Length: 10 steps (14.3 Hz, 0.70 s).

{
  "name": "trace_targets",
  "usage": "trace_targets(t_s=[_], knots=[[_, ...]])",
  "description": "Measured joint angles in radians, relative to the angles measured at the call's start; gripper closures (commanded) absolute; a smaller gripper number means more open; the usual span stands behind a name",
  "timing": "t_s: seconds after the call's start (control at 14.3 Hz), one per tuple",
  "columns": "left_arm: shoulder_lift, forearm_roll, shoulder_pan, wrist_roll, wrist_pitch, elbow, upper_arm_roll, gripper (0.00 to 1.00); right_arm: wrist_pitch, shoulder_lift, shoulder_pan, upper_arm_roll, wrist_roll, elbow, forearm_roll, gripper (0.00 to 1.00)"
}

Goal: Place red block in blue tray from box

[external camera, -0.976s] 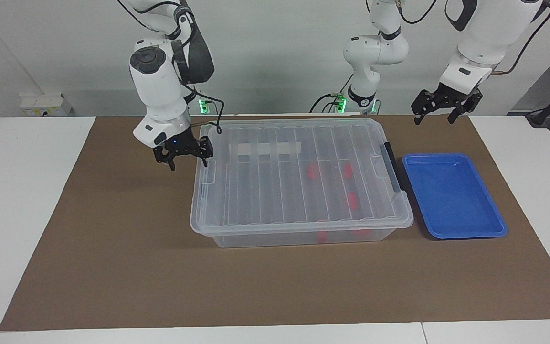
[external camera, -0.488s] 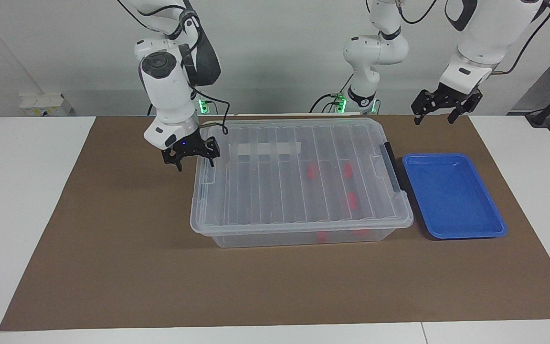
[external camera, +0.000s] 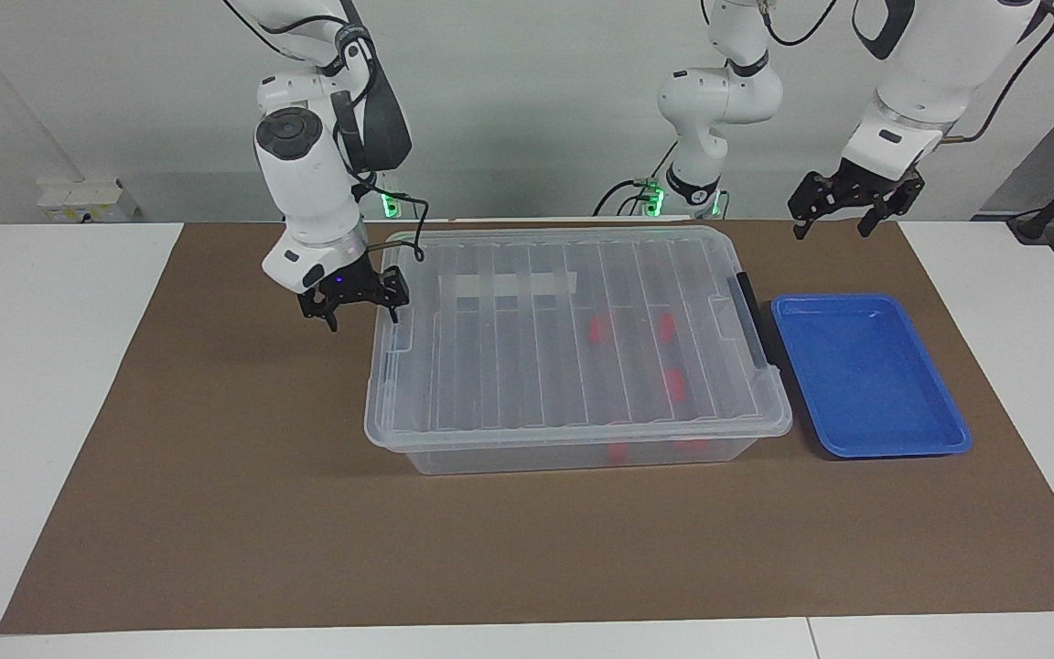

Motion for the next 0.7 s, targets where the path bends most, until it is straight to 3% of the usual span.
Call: trace_targets(t_s=[0.7], knots=[[0.0, 0.0, 0.0, 0.0, 0.0, 0.0, -0.003, 0.0, -0.001, 0.0, -0.066, -0.001, -0.032, -0.002, -0.05, 0.0]])
